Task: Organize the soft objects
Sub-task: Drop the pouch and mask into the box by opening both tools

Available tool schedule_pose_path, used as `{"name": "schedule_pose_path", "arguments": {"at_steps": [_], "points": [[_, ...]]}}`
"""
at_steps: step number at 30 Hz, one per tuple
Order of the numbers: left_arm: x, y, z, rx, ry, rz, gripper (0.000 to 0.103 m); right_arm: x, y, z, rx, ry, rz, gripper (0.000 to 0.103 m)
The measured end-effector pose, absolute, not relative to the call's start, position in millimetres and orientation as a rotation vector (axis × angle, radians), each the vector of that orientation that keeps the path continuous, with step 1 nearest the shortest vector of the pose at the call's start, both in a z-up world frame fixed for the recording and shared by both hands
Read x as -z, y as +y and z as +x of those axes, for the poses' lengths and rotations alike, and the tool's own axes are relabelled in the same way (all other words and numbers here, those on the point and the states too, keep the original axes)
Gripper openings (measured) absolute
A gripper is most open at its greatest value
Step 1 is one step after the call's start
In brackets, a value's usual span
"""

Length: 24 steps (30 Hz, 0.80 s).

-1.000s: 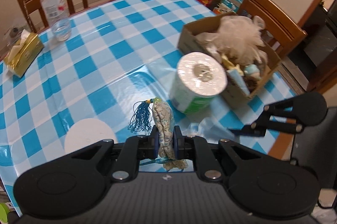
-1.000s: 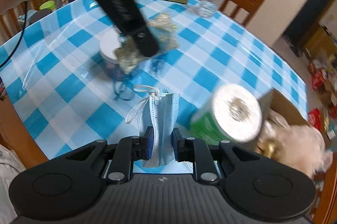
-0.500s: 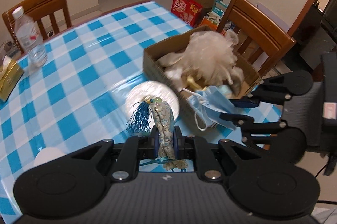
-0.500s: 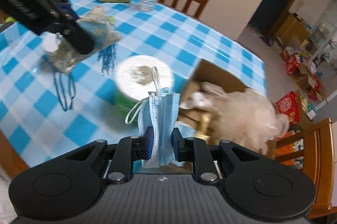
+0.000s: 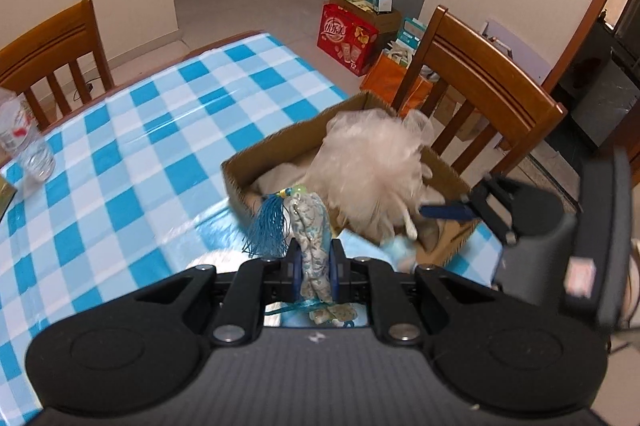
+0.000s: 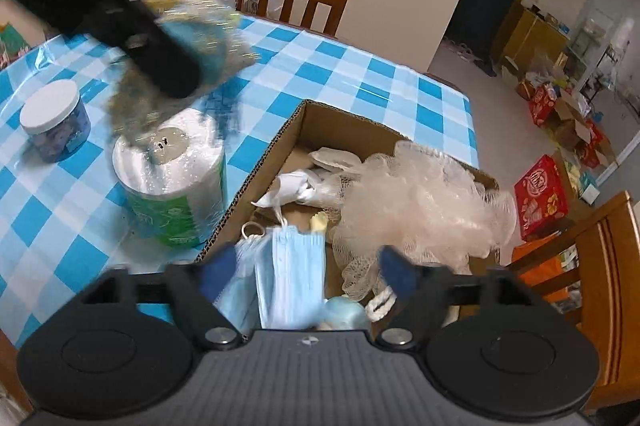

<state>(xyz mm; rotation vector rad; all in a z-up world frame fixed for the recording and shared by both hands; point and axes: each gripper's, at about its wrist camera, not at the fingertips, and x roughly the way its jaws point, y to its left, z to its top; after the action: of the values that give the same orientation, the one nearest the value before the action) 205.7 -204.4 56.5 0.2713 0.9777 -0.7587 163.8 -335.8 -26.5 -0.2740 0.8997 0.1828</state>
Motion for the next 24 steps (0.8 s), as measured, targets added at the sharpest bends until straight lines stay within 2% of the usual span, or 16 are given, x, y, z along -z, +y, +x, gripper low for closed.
{"name": "schedule_pose_path", "arguments": {"at_steps": [8, 10, 11, 12, 13, 14, 15, 24], "points": [[-44, -248, 230, 0.775, 0.967, 0.248, 0.011, 31, -353, 150, -0.167, 0.911, -0.211, 0.092], [-38, -257, 235, 0.776, 0.967, 0.243, 0.016, 32, -358, 149, -0.159, 0.913, -0.199, 0.093], [-35, -260, 236, 0.773, 0.968, 0.243, 0.028, 31, -360, 148, -0.155, 0.914, -0.192, 0.093], [-31, -262, 236, 0.761, 0.96, 0.243, 0.05, 31, -362, 146, -0.149, 0.911, -0.186, 0.094], [-29, -263, 236, 0.747, 0.944, 0.247, 0.064, 30, -363, 145, -0.144, 0.907, -0.182, 0.095], [-26, -262, 234, 0.724, 0.919, 0.252, 0.087, 29, -365, 144, -0.138, 0.903, -0.176, 0.098], [-25, -259, 231, 0.706, 0.896, 0.247, 0.097, 29, -367, 144, -0.131, 0.9, -0.168, 0.1], [-19, -225, 198, 0.584, 0.802, 0.258, 0.1, 31, -380, 145, -0.064, 0.926, -0.058, 0.103]]}}
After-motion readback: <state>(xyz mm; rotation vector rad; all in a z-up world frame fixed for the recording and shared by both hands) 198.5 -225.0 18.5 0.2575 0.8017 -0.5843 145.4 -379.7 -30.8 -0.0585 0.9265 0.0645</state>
